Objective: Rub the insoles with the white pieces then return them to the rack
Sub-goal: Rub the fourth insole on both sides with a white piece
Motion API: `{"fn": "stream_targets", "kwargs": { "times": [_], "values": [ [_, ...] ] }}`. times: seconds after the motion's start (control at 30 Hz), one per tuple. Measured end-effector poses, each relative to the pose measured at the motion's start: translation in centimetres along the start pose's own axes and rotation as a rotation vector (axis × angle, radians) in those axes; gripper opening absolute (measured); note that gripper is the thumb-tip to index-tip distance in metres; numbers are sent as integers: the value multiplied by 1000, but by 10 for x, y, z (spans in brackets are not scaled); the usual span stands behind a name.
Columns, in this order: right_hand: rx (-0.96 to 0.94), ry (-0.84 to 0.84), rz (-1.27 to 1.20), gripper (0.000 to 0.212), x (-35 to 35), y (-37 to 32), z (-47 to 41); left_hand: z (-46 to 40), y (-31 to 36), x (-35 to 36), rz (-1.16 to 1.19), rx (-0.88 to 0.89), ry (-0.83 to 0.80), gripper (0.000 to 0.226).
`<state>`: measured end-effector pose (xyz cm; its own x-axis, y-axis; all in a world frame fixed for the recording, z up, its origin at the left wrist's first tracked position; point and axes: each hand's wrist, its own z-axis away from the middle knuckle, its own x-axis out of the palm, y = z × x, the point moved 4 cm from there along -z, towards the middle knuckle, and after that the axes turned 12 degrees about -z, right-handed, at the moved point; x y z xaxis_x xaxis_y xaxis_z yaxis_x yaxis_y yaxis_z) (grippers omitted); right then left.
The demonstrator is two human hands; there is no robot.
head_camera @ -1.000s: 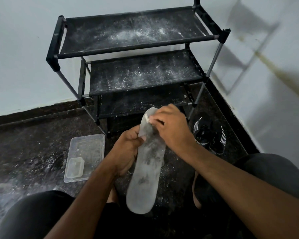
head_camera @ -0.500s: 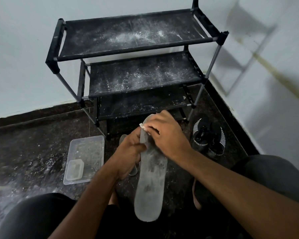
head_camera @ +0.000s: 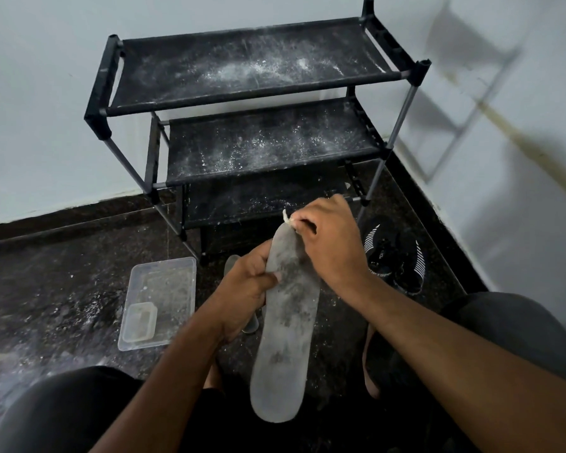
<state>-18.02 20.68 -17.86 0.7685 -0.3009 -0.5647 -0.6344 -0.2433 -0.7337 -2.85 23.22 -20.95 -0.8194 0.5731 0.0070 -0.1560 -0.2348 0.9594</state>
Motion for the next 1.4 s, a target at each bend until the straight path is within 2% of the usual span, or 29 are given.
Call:
{"fn": "stream_targets", "kwargs": {
  "times": [0.13, 0.3, 0.43, 0.6, 0.77, 0.9, 0.97, 1.07, 1.13, 1.2, 1.27, 1.4],
  "values": [
    [-129, -149, -49, 10, 12, -16, 13, 0, -4, -1, -63, -2, 1, 36],
    [21, -20, -59, 8, 2, -2, 0, 0, 6, 3, -13, 25, -33, 62],
    [-133, -192, -58, 11, 17, -22, 18, 0, -2, -4, -36, 2, 71, 43],
    [25, -7, -76, 7, 4, -3, 2, -2, 4, 0, -6, 7, 26, 69],
    [-106, -103, -68, 7, 11, -18, 15, -3, -2, -3, 11, 8, 48, 57],
    [46, 44, -62, 8, 0, -2, 5, -4, -3, -5, 20, -1, 28, 66],
    [11, -17, -74, 8, 4, -9, 8, -3, -2, -7, 22, -5, 55, 55],
    [-143, -203, -97, 8, 20, -27, 24, -3, -7, -11, 36, -23, 138, 32],
    [-147, -201, -77, 8, 20, -25, 21, -3, -7, -14, 34, -29, 143, 31],
    [-47, -106, -39, 8, 12, -15, 13, -3, -4, -14, 35, -25, 119, 40],
    [-28, -80, -29, 8, 8, -12, 11, -3, -2, -13, 53, -15, 99, 42],
    [-184, -318, -54, 12, 26, -30, 31, -1, -3, -11, 74, -11, 106, 34]
  ]
}}
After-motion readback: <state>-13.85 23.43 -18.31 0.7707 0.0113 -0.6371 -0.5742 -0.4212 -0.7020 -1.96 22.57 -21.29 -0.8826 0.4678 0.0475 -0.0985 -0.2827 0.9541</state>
